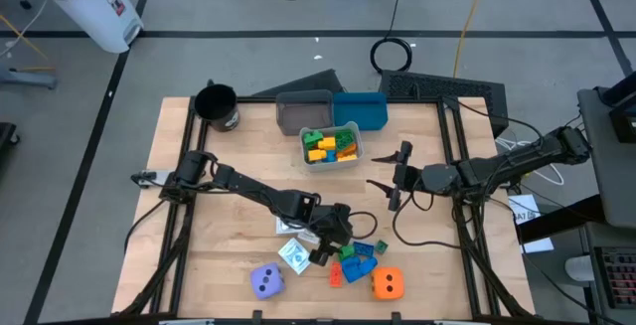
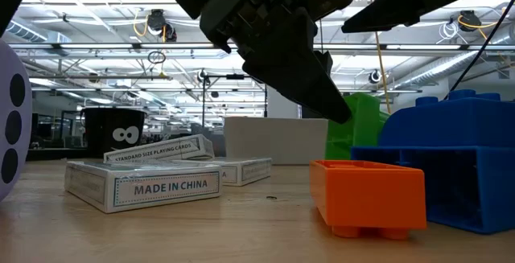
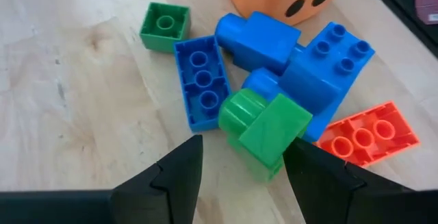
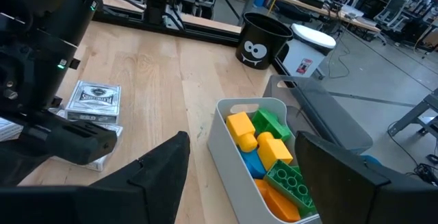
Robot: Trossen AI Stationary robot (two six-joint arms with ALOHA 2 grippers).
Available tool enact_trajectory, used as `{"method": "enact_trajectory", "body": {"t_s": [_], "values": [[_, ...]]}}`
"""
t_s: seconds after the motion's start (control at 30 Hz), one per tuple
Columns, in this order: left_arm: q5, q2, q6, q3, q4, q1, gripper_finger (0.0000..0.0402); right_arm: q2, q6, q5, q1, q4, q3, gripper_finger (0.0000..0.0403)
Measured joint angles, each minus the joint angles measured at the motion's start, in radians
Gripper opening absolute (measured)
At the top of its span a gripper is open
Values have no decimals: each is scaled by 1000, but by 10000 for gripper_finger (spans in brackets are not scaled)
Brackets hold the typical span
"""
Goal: Pick & Place Toys
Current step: Put the green game piece into the gray bin
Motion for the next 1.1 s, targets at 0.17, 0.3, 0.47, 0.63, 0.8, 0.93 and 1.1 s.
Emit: {"method": "enact_trajectory", "body": {"t_s": [0.17, 0.3, 0.47, 0.63, 0.8, 0.93, 1.1], "values": [[-8, 0, 5, 0, 1, 0, 209, 0, 0, 0, 0, 0, 0, 256], [-8, 0, 8, 0, 1, 0, 209, 0, 0, 0, 0, 0, 0, 256], [-7, 0, 10, 0, 3, 0, 209, 0, 0, 0, 0, 0, 0, 256], [-7, 0, 17, 0, 14, 0, 209, 0, 0, 0, 0, 0, 0, 256], [-7, 0, 17, 0, 13, 0, 209, 0, 0, 0, 0, 0, 0, 256], [-7, 0, 17, 0, 10, 0, 209, 0, 0, 0, 0, 0, 0, 256], [-6, 0, 17, 0, 5, 0, 174, 0, 0, 0, 0, 0, 0, 256]]}}
